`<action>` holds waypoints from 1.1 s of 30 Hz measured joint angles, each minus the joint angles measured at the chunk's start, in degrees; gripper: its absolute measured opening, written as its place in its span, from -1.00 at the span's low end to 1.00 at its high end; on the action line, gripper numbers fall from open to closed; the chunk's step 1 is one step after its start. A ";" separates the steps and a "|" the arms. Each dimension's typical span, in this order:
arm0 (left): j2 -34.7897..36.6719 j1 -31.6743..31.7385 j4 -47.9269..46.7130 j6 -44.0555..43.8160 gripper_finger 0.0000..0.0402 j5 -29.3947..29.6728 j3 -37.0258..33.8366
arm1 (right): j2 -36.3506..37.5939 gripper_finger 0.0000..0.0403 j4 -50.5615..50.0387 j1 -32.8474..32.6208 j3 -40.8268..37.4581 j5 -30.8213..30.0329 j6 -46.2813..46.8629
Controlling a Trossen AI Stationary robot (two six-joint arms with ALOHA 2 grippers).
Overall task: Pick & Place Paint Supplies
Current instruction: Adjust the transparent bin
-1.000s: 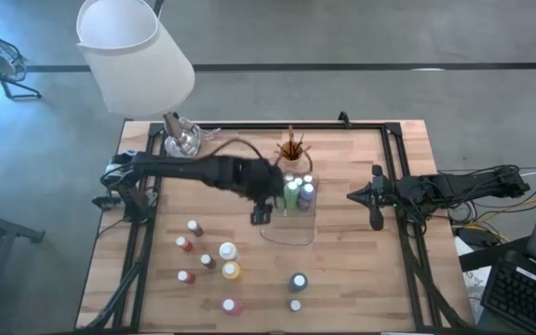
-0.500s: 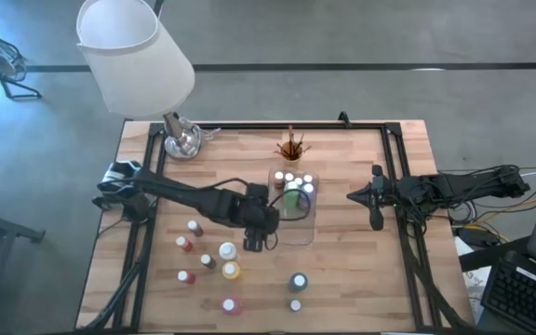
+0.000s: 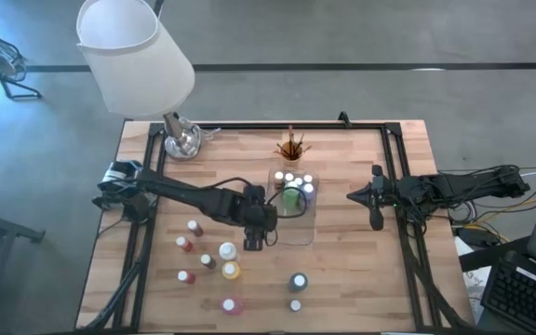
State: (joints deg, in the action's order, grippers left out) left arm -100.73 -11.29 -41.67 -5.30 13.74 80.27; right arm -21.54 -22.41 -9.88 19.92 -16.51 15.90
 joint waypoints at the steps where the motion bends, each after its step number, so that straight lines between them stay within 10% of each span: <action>1: 0.00 -0.04 0.04 -0.47 0.24 -0.64 0.00 | 0.00 -0.96 0.00 0.01 0.00 0.00 0.00; 33: -2.64 -1.97 11.53 -2.46 0.24 -10.81 -0.17 | -0.04 -0.96 -0.02 -0.01 0.00 0.00 0.00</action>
State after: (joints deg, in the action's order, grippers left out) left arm -103.37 -13.26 -30.14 -7.76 2.92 80.09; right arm -21.58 -22.44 -9.89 19.92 -16.51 15.90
